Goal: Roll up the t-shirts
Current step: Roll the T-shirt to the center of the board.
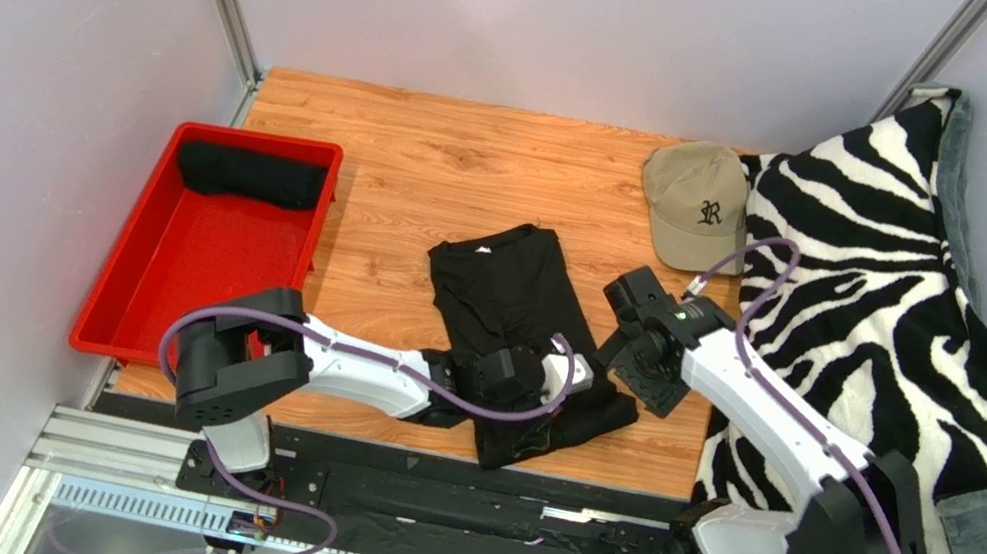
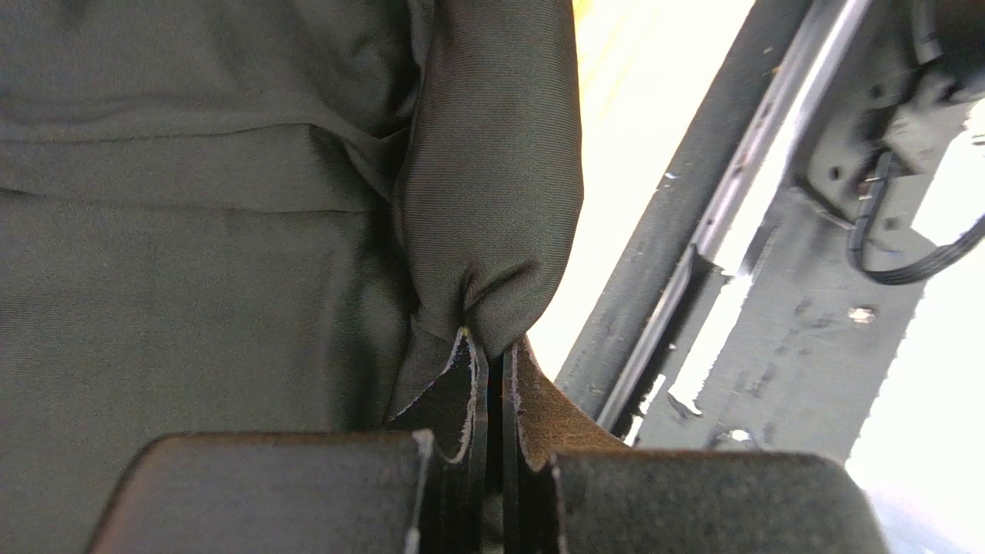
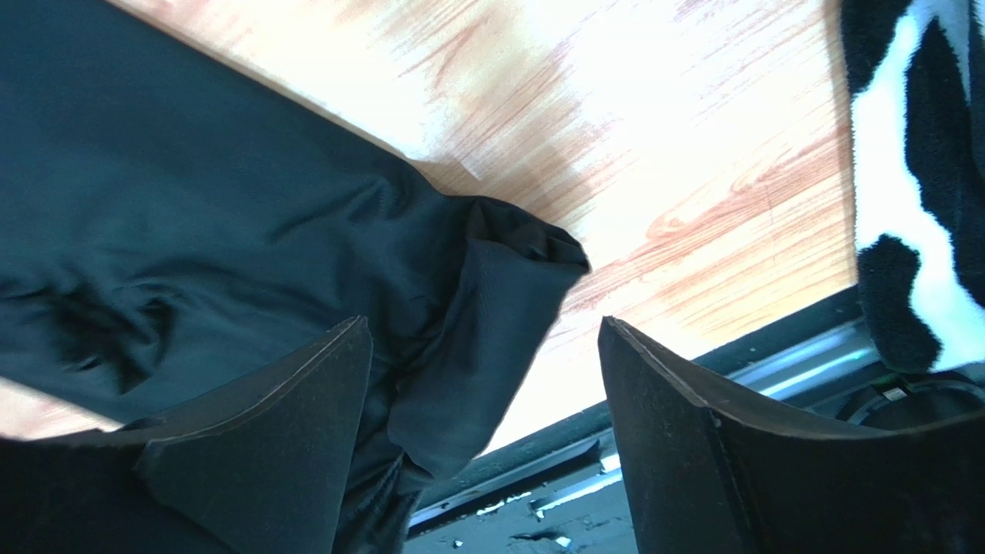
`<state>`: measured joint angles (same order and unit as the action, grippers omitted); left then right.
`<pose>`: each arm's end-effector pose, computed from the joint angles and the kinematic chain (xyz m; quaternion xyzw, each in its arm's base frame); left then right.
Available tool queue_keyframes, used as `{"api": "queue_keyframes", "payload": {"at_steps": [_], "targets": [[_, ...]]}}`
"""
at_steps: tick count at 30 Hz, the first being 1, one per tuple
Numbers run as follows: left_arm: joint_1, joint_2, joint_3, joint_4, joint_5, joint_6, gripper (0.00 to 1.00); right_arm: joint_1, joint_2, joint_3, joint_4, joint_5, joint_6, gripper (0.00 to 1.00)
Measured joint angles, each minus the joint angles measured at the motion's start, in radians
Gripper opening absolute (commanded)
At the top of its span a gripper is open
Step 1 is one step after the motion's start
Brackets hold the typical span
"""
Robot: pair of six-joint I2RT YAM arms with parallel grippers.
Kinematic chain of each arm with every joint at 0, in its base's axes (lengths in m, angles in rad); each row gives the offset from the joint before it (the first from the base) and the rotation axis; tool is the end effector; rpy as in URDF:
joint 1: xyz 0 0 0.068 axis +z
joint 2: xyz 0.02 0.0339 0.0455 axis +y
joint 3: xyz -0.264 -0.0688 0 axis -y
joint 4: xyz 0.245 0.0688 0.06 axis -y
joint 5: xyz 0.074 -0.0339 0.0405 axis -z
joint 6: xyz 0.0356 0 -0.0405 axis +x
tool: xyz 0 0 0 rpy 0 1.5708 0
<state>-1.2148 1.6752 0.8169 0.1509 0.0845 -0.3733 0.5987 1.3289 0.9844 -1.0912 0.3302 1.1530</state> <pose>0.1144 -0.3162 0.1587 0.3868 0.8211 -0.3250 0.2657 0.1900 0.1157 0.2368 0.2799 0.9436 -0.0539 0.1686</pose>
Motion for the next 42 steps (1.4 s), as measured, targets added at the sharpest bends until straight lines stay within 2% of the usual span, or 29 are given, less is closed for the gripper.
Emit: {"api": "queue_keyframes", "payload": {"at_steps": [5, 8, 13, 19, 26, 30, 33, 40, 42], "targets": [[0.101, 0.000, -0.009, 0.012, 0.184, -0.076, 0.00, 0.000, -0.190, -0.106, 0.048, 0.014, 0.029, 0.70], [0.164, 0.005, -0.019, 0.028, 0.287, -0.126, 0.00, 0.023, -0.267, -0.172, 0.095, 0.019, 0.029, 0.58], [0.254, 0.071, -0.020, 0.073, 0.470, -0.217, 0.00, 0.138, -0.364, -0.262, 0.196, 0.026, 0.017, 0.42], [0.303, 0.142, -0.020, 0.121, 0.602, -0.304, 0.00, 0.243, -0.335, -0.279, 0.245, 0.033, 0.006, 0.39], [0.314, 0.157, -0.019, 0.115, 0.655, -0.340, 0.00, 0.350, -0.253, -0.285, 0.253, 0.047, 0.041, 0.39], [0.314, 0.158, -0.015, 0.094, 0.667, -0.340, 0.00, 0.349, -0.221, -0.285, 0.255, 0.077, 0.060, 0.32], [0.314, 0.160, -0.008, 0.081, 0.669, -0.340, 0.00, 0.340, -0.202, -0.283, 0.255, 0.096, 0.071, 0.27], [0.315, 0.160, 0.009, 0.046, 0.669, -0.338, 0.00, 0.252, -0.157, -0.283, 0.252, 0.097, 0.089, 0.25], [0.316, 0.160, 0.016, 0.031, 0.666, -0.335, 0.09, 0.231, -0.156, -0.283, 0.248, 0.097, 0.092, 0.25]]}}
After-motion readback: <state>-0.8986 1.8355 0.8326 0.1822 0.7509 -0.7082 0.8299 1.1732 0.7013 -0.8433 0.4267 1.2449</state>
